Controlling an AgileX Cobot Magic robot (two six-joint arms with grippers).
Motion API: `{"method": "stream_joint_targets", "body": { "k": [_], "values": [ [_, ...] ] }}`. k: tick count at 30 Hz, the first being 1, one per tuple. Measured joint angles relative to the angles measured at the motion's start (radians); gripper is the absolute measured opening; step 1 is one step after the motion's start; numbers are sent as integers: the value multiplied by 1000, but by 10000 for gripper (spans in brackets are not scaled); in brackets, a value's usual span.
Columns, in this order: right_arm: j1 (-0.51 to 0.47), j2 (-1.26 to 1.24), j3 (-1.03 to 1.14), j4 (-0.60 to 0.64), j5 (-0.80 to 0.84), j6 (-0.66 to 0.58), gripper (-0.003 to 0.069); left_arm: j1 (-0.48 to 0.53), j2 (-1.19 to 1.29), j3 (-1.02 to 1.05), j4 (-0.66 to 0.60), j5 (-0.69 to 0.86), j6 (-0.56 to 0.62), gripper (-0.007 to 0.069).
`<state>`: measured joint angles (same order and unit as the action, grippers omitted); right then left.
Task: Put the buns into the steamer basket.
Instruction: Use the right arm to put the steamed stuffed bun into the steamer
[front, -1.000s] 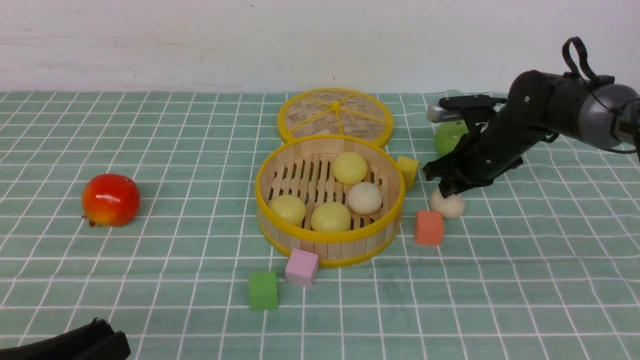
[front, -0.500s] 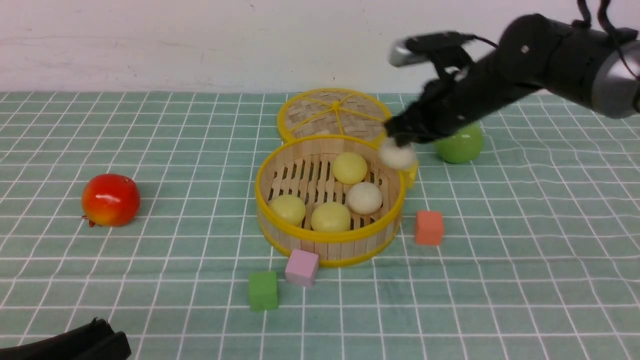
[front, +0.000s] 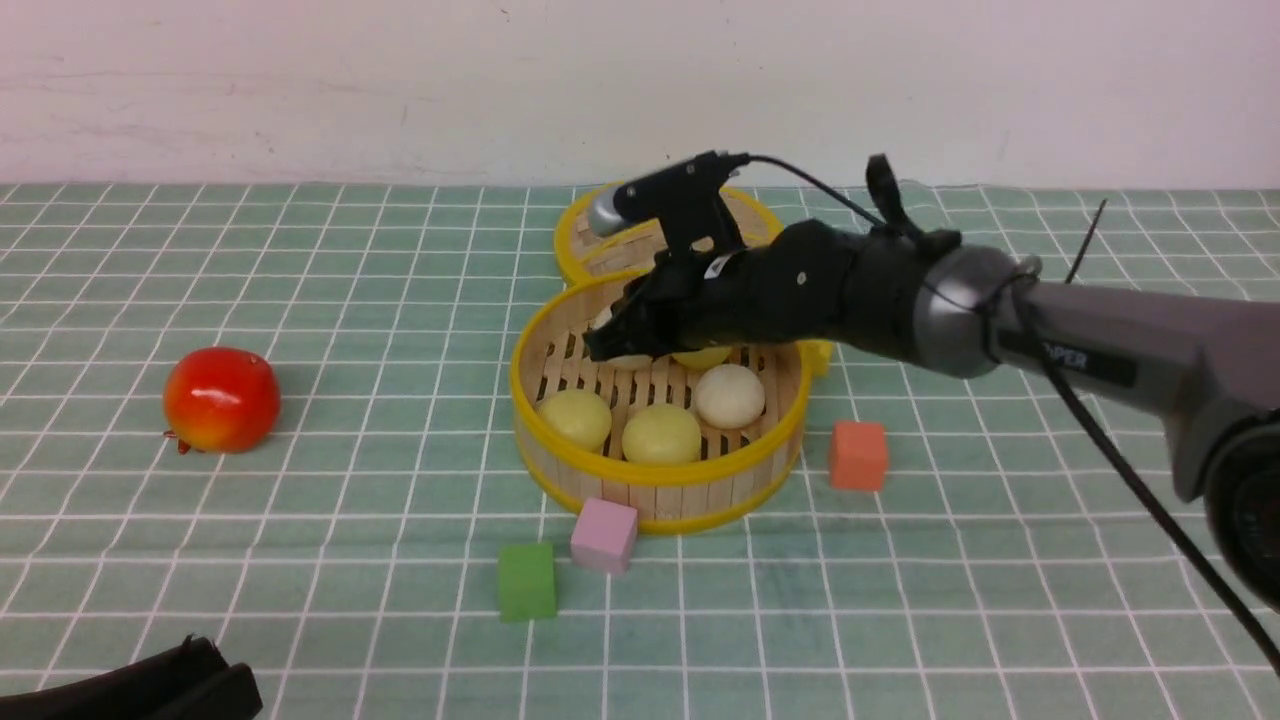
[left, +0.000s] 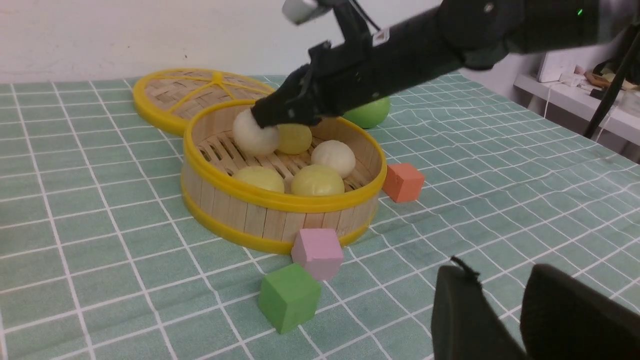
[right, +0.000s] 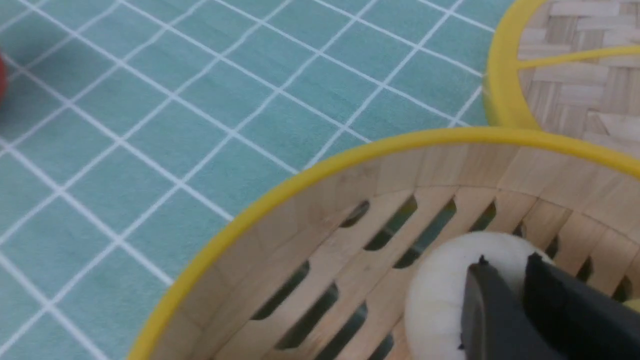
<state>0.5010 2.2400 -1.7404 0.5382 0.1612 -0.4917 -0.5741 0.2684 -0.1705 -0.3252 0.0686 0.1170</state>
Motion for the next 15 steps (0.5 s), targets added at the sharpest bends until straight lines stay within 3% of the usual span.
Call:
{"method": "stream_joint_targets", "body": {
  "k": [1, 2, 3, 5, 8, 11, 15],
  "values": [
    [0, 3, 0, 0, -2, 0, 140, 0, 0, 0, 0, 0, 0, 184],
    [0, 7, 0, 1, 0, 8, 209, 0, 0, 0, 0, 0, 0, 184],
    [0, 7, 1, 1, 0, 8, 216, 0, 0, 0, 0, 0, 0, 184],
    [0, 3, 1, 3, 11, 11, 328, 0, 0, 0, 0, 0, 0, 184],
    [0, -17, 1, 3, 61, 11, 400, 0, 0, 0, 0, 0, 0, 184],
    [-2, -92, 1, -16, 172, 14, 435, 0, 0, 0, 0, 0, 0, 185],
    [-27, -222, 1, -42, 379, 81, 405, 0, 0, 0, 0, 0, 0, 186]
  ]
}}
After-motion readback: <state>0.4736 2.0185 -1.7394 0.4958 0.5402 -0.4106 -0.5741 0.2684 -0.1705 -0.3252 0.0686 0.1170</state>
